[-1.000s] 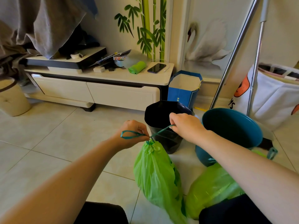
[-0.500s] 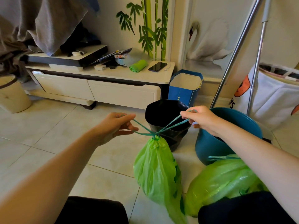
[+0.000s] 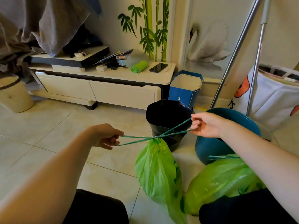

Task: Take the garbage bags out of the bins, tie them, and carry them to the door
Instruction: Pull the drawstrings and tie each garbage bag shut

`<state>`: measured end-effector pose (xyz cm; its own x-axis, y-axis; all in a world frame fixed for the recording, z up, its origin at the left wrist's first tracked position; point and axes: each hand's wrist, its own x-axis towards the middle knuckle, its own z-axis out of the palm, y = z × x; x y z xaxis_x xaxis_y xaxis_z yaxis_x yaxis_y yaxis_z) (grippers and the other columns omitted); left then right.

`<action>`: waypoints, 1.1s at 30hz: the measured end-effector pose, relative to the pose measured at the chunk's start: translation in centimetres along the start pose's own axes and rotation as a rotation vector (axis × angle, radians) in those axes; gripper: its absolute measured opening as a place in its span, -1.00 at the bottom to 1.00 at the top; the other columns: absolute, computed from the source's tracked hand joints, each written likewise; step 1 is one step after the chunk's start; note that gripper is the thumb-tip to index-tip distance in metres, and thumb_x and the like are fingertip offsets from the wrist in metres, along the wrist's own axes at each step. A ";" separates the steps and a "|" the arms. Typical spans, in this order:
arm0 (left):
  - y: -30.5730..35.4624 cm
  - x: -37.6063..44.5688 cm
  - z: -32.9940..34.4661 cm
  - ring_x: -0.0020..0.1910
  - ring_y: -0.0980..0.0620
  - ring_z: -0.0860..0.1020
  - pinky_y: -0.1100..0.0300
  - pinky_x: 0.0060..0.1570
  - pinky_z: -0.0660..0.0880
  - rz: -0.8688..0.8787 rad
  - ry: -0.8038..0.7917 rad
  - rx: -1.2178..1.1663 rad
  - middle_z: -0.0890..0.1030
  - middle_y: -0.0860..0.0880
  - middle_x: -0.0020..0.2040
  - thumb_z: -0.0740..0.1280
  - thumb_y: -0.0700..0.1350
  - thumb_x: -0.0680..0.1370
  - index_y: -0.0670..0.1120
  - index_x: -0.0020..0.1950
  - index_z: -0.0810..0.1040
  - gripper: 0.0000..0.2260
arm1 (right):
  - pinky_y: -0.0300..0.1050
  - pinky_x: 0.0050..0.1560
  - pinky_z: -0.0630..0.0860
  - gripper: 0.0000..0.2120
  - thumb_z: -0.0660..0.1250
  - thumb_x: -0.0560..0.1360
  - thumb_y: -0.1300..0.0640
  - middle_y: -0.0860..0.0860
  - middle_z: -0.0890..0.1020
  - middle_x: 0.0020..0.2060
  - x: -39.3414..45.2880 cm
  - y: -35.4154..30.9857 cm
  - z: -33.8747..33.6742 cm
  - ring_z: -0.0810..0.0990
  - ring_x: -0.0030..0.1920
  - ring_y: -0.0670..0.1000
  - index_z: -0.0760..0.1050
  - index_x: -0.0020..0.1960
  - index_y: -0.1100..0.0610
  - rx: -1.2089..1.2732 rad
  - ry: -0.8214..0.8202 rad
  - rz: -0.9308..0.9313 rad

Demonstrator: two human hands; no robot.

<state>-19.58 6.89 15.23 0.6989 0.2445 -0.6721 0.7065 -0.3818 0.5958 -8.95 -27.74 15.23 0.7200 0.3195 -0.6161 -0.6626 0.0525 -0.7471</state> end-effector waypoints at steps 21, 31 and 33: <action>10.2 -6.1 10.0 -0.26 -0.06 0.68 0.15 -0.17 0.65 0.635 -0.092 -0.714 0.67 -0.17 -0.23 0.23 -0.21 0.59 -0.26 -0.08 0.57 -0.83 | -0.24 -0.15 0.62 -0.75 0.36 0.48 0.25 0.05 0.67 0.02 -6.6 -0.9 7.3 0.69 -0.15 -0.08 0.60 0.15 0.11 -0.511 -0.128 -0.764; 11.4 -6.3 11.9 -0.19 0.06 0.67 0.26 -0.18 0.60 0.683 -0.280 -0.742 0.71 -0.05 -0.17 0.29 -0.13 0.57 -0.17 -0.07 0.63 -0.84 | -0.28 -0.25 0.44 -0.68 0.49 0.36 0.06 -0.15 0.62 -0.19 -7.6 -1.1 4.7 0.50 -0.44 -0.20 0.57 0.10 0.00 -0.839 0.087 -0.957; 12.0 -6.1 12.6 -0.22 0.04 0.68 0.21 -0.17 0.62 0.674 -0.277 -0.795 0.71 -0.05 -0.20 0.28 -0.15 0.58 -0.16 -0.08 0.59 -0.86 | -0.18 -0.15 0.55 -0.74 0.48 0.36 0.03 -0.09 0.65 -0.13 -7.5 -1.1 2.9 0.58 -0.33 -0.13 0.59 0.04 -0.04 -0.788 0.124 -0.933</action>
<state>-16.76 -10.39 20.95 0.9922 -0.0476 -0.1152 0.1246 0.3504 0.9283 -14.17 -27.49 21.42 0.8948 0.3713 0.2480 0.3920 -0.3877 -0.8343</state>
